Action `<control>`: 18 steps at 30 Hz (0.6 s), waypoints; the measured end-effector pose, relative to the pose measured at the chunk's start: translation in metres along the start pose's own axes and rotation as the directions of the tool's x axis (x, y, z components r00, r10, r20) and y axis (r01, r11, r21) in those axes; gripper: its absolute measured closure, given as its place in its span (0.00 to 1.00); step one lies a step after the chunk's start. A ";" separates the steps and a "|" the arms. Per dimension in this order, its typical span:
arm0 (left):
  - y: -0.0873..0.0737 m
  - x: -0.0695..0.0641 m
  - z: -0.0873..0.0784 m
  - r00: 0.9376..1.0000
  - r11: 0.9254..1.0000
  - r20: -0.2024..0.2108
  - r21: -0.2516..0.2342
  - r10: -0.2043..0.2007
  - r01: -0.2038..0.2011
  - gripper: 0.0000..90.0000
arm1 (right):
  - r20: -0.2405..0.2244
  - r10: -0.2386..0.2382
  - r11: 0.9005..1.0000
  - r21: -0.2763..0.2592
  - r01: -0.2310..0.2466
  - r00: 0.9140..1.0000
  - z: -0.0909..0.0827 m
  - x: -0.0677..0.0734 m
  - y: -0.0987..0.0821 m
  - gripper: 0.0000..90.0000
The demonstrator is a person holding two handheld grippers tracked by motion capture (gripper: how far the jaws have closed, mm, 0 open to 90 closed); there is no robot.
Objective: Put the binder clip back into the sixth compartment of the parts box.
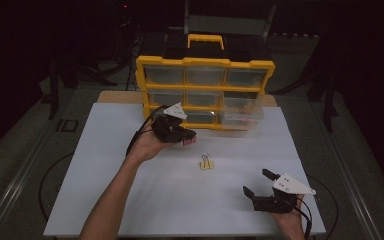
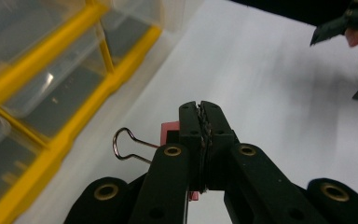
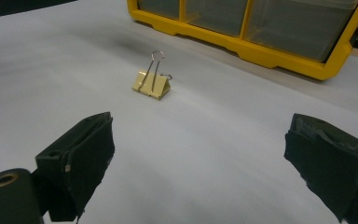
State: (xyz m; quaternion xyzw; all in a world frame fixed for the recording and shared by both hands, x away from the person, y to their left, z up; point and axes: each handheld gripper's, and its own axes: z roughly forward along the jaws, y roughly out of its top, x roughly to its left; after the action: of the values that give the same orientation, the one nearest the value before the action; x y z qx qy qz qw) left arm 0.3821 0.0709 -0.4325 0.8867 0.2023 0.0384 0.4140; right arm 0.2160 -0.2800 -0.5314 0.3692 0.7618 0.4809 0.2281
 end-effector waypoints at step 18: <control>0.048 -0.001 -0.006 0.999 0.999 -0.015 -0.035 0.040 -0.041 1.00 | 0.001 0.001 1.000 0.000 -0.001 1.000 -0.001 0.000 0.000 0.08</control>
State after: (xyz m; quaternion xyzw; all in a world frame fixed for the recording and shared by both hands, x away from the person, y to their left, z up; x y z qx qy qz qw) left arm 0.3955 0.0474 -0.3928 0.8830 0.1865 0.0567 0.4271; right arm 0.2155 -0.2804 -0.5313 0.3699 0.7614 0.4810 0.2282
